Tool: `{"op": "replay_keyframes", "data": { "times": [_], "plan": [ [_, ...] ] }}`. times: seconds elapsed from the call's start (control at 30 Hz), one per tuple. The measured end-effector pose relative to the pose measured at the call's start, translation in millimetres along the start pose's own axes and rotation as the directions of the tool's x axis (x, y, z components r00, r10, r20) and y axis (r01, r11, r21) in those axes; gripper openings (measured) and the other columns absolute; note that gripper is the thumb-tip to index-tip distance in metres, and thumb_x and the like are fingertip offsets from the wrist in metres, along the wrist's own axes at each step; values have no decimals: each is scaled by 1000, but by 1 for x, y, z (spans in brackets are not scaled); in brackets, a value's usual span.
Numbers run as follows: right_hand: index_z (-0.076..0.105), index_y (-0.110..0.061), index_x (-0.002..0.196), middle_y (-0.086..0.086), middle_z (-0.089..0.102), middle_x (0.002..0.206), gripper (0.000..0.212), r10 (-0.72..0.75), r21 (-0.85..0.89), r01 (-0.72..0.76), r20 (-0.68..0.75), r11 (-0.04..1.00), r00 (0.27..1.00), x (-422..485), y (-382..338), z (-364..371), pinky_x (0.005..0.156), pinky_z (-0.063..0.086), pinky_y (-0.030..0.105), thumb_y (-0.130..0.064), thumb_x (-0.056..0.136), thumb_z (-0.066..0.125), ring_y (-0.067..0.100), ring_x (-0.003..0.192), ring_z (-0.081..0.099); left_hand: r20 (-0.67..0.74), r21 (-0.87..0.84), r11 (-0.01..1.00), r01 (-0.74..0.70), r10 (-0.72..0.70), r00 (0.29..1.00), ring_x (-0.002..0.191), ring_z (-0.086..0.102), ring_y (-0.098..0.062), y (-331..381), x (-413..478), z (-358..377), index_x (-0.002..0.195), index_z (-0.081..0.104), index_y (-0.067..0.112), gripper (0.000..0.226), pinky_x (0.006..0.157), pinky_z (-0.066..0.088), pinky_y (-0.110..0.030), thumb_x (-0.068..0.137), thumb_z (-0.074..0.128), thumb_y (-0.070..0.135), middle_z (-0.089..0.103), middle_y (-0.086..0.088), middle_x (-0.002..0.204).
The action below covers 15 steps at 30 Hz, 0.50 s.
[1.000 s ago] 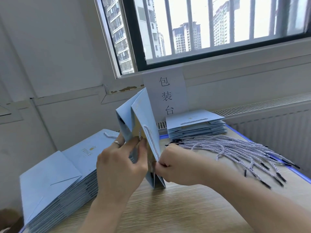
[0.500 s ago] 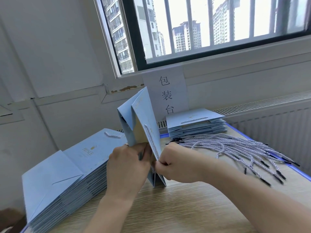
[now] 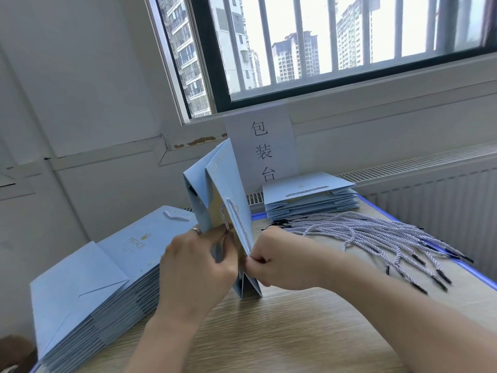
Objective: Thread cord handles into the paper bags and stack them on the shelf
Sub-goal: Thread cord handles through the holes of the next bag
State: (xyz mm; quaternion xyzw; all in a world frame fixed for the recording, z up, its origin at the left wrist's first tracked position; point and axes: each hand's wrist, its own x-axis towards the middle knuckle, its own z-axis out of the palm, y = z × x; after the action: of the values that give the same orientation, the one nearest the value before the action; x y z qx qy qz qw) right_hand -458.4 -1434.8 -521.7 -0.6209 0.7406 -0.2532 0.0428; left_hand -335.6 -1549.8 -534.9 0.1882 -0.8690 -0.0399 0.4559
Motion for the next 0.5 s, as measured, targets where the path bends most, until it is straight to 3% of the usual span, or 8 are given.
{"op": "replay_keyframes", "data": {
  "times": [0.13, 0.3, 0.5],
  "plan": [
    [53, 13, 66, 11, 38, 56, 48, 2, -8, -2, 6, 1000, 1000, -1, -2, 0, 48, 25, 31, -22, 98, 47, 17, 43, 23, 3, 28, 999, 25, -25, 1000, 48, 44, -26, -4, 1, 4, 59, 67, 22, 26, 44, 41, -30, 80, 58, 35, 42, 2, 47],
    [54, 12, 65, 11, 38, 53, 46, 7, 6, -7, 9, 1000, 1000, -1, -1, 0, 45, 24, 30, -20, 97, 48, 18, 41, 24, 29, -16, 999, 49, -49, 998, 50, 40, -28, -4, 0, 11, 55, 60, 15, 35, 45, 36, -31, 81, 57, 39, 43, -3, 44],
    [54, 11, 65, 7, 36, 48, 47, 28, 35, -28, 12, 999, 1000, -1, -1, 1, 46, 24, 30, -22, 98, 49, 17, 39, 23, -21, 19, 993, 119, -119, 993, 50, 47, -27, -4, -1, 7, 54, 69, 24, 24, 47, 38, -26, 73, 78, 37, 50, -1, 47]
  ]
}}
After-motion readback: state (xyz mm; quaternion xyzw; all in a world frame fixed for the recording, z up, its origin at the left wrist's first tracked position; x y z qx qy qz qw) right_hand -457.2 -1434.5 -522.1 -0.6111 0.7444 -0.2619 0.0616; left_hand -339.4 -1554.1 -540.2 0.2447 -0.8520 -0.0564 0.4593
